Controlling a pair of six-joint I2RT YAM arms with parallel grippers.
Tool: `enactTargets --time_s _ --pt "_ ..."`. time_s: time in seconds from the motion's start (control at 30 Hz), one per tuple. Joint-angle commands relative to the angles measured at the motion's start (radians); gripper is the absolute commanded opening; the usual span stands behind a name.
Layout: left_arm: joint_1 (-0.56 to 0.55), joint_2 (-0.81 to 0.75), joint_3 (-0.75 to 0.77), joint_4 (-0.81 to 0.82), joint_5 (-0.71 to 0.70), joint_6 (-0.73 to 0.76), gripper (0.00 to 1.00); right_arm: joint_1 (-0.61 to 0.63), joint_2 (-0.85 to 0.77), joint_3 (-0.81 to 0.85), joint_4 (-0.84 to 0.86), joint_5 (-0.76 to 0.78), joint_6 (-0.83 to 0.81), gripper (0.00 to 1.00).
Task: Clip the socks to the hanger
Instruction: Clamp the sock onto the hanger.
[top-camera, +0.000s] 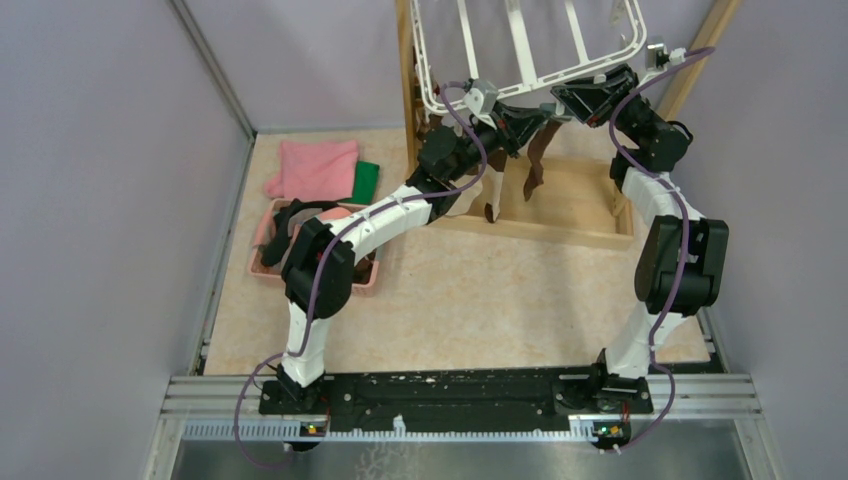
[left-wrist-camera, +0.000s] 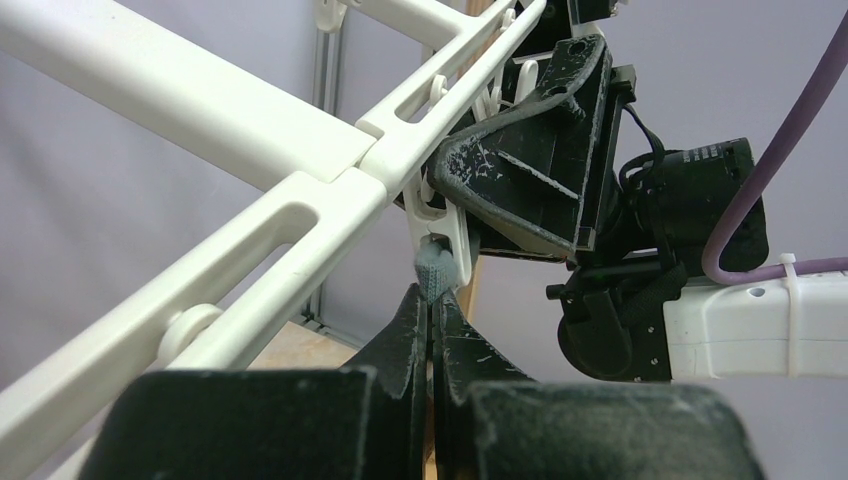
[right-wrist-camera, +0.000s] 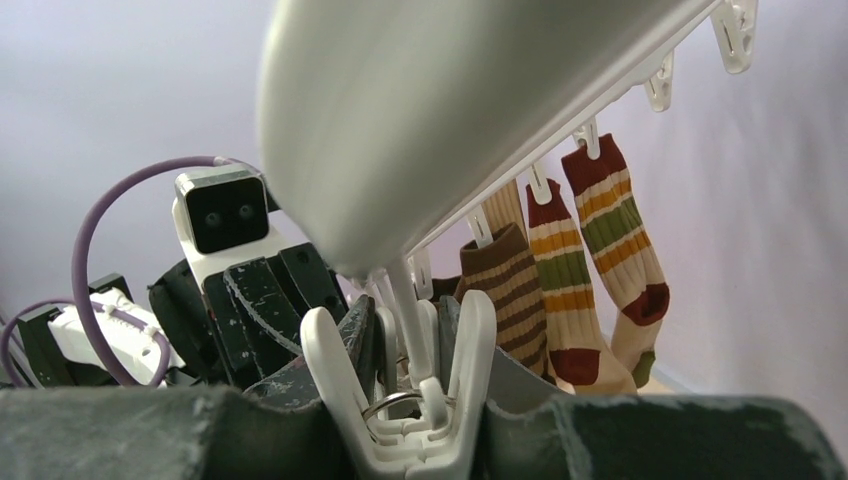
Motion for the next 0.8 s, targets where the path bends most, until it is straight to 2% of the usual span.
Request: enactTargets --time_s 0.0,0.33,0.53,0.57,0.77 --pt "-0.004 -0.044 0.025 0.074 0.022 -0.02 0.0 0.007 0.008 0.037 0.226 -0.014 0.002 0.25" --pt "-0.004 -0.041 0.034 0.069 0.035 -0.039 0.0 0.007 0.0 0.034 0.226 -0.011 0.0 0.43" --pt "-0.004 -0.041 0.034 0.067 0.034 -0.049 0.0 0.003 -0.01 0.02 0.224 -0.005 -0.007 0.59" --pt "-0.004 -0.043 0.033 0.065 0.032 -0.051 0.02 0.001 -0.012 0.015 0.225 -0.003 -0.01 0.62" --pt "-0.004 -0.056 0.018 0.064 0.034 -0.055 0.29 -0.014 -0.03 -0.007 0.225 0.006 -0.016 0.7"
